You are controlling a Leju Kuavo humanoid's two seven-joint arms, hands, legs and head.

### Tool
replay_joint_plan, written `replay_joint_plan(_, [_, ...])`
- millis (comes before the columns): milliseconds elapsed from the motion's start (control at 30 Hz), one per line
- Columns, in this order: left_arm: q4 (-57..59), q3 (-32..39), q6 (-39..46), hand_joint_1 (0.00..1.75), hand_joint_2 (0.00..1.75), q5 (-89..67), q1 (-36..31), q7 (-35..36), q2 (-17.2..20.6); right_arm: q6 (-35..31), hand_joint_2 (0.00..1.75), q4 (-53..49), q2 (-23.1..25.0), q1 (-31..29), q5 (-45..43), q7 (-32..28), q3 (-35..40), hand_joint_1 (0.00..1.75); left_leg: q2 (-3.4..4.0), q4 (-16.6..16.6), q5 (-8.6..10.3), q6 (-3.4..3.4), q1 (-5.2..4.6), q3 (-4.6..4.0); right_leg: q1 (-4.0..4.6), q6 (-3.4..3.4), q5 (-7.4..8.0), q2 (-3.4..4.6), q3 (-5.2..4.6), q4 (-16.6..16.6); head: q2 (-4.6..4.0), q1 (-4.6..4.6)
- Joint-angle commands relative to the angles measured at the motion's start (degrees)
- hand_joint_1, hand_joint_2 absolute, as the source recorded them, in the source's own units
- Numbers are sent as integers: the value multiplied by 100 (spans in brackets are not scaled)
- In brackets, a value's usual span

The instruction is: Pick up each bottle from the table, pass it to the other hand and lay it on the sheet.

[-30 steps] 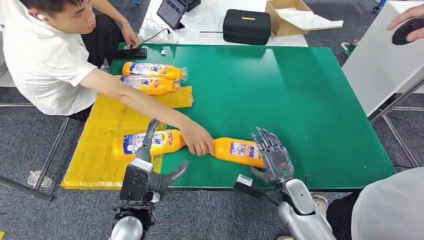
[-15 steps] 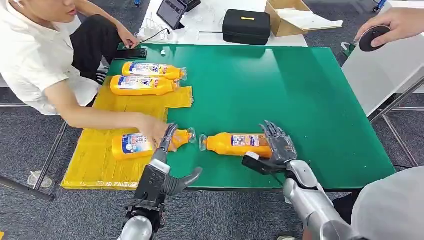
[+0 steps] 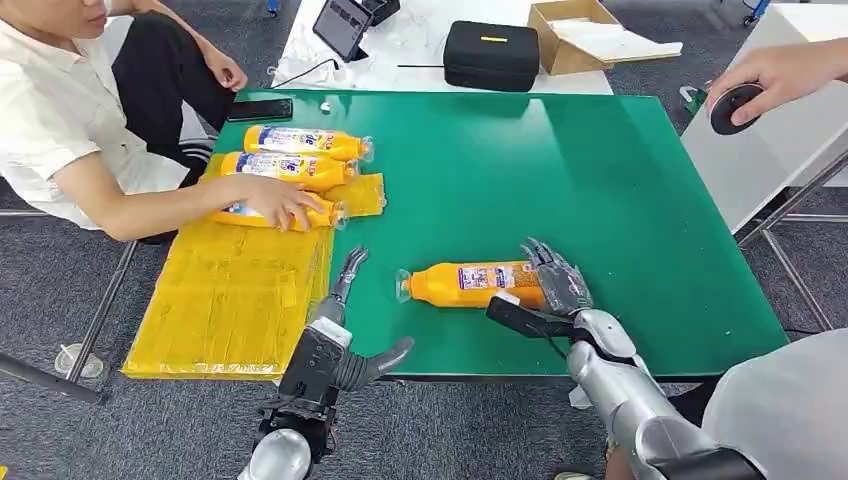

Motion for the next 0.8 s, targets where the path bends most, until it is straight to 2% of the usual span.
replay_joint_plan(33, [405,-210,-79,0,175,51,-309,37,91,559,175,663,64,2,-99,-256,37,175,-7,-10,2,6,-3,22,1,-10,-2,-17,26,-8,0,0])
replay_joint_plan(200, [431,-212,-105,0,175,70,-376,39,66,897,175,721,91,63,-229,-442,40,175,-13,-11,3,4,0,35,3,-12,-2,-24,40,-11,0,0])
replay_joint_plan(600, [446,-168,-75,0,175,130,-370,-11,47,859,175,692,109,103,-390,-539,-28,175,1,-15,2,6,1,57,8,-16,1,-18,55,-15,0,0])
replay_joint_plan(733, [357,16,-275,0,175,715,-267,-220,-36,978,175,589,182,207,-866,-859,-331,175,5,-10,-1,2,4,55,9,-12,2,-9,54,-13,0,0])
replay_joint_plan(800, [386,186,-457,0,175,1252,-174,-277,-99,906,175,386,329,301,-1377,-1307,-687,175,7,-12,-1,2,5,59,10,-15,2,-9,58,-15,0,0])
